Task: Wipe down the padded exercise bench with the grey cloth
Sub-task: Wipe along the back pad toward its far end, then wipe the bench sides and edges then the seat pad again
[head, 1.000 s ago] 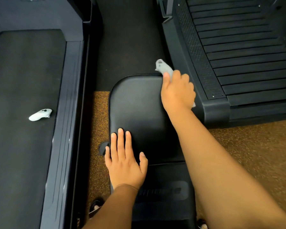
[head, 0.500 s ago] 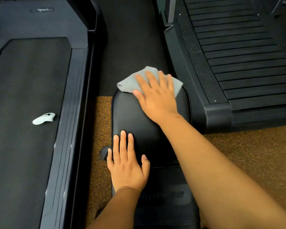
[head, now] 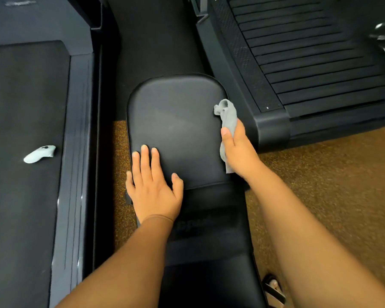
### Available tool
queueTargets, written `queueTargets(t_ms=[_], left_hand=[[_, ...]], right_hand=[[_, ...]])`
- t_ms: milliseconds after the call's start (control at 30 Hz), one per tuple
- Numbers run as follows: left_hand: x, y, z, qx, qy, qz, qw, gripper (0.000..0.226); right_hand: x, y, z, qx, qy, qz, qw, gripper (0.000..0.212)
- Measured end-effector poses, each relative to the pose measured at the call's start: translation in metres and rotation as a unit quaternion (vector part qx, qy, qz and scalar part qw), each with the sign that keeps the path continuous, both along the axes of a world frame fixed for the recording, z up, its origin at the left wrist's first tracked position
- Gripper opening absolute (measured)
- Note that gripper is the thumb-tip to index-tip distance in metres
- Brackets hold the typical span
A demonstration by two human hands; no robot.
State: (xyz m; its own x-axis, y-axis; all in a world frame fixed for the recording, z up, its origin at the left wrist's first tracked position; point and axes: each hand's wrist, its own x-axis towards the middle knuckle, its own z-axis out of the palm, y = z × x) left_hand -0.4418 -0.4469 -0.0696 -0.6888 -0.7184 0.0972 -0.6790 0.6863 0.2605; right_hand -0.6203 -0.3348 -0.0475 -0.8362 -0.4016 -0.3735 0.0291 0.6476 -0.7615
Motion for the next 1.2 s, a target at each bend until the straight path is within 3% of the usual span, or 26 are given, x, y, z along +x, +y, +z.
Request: queueTargets(t_ms=[133, 267, 400, 500, 633, 733, 867, 967, 1100, 1200], left_hand=[[0.0, 0.002, -0.001, -0.008, 0.017, 0.002, 1.0, 0.072], [0.0, 0.004, 0.0, -0.013, 0.02, 0.0, 1.0, 0.071], [0.001, 0.009, 0.0, -0.02, 0.003, 0.0, 1.0, 0.068], [0.006, 0.013, 0.004, -0.077, 0.029, -0.011, 0.997, 0.054], [0.018, 0.043, 0.007, -0.147, 0.09, -0.152, 0.973, 0.04], [0.033, 0.087, -0.006, -0.108, 0.053, -0.221, 0.968, 0.043], [0.042, 0.111, -0.023, -0.075, -0.012, -0.208, 0.975, 0.059], [0.041, 0.111, -0.023, -0.078, -0.017, -0.208, 0.975, 0.064], [0.041, 0.113, -0.023, -0.079, -0.015, -0.2, 0.976, 0.065], [0.04, 0.113, -0.024, -0.082, -0.014, -0.198, 0.977, 0.065]], right_hand=[[0.019, 0.044, -0.014, -0.03, -0.129, 0.011, 0.991, 0.053], [0.066, 0.088, -0.021, -0.087, -0.161, -0.004, 0.983, 0.048], [0.133, 0.124, -0.039, -0.123, -0.138, -0.05, 0.982, 0.045], [0.184, 0.156, -0.053, -0.104, -0.119, -0.065, 0.985, 0.042], [0.23, 0.195, -0.056, -0.006, -0.116, -0.07, 0.991, 0.049], [0.222, 0.186, -0.052, 0.012, -0.125, -0.064, 0.99, 0.049], [0.173, 0.142, -0.048, -0.001, -0.062, -0.085, 0.994, 0.049], [0.161, 0.132, -0.056, -0.036, -0.07, -0.096, 0.992, 0.051], [0.203, 0.17, -0.063, -0.002, -0.061, -0.057, 0.996, 0.047], [0.254, 0.223, -0.07, 0.01, -0.069, -0.035, 0.997, 0.068]])
